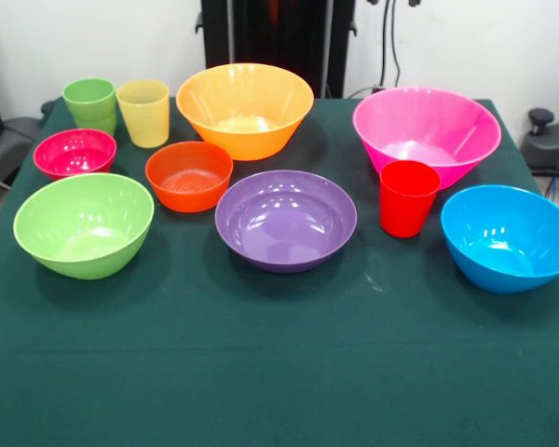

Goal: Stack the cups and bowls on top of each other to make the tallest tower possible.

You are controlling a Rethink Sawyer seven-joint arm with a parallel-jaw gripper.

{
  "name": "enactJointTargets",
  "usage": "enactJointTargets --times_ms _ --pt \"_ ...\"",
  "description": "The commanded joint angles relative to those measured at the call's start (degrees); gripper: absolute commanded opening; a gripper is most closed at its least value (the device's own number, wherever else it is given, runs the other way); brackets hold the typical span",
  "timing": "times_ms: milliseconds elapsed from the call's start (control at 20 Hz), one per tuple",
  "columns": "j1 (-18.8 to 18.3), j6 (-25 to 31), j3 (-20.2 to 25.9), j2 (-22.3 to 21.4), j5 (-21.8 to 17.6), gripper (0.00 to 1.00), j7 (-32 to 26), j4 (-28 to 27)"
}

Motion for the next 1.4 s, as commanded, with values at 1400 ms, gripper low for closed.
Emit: enactJointTargets --times_ms 1400 --pt "3.6 -3.9 2.9 7.0 0.3 1.0 10.0 -0.1"
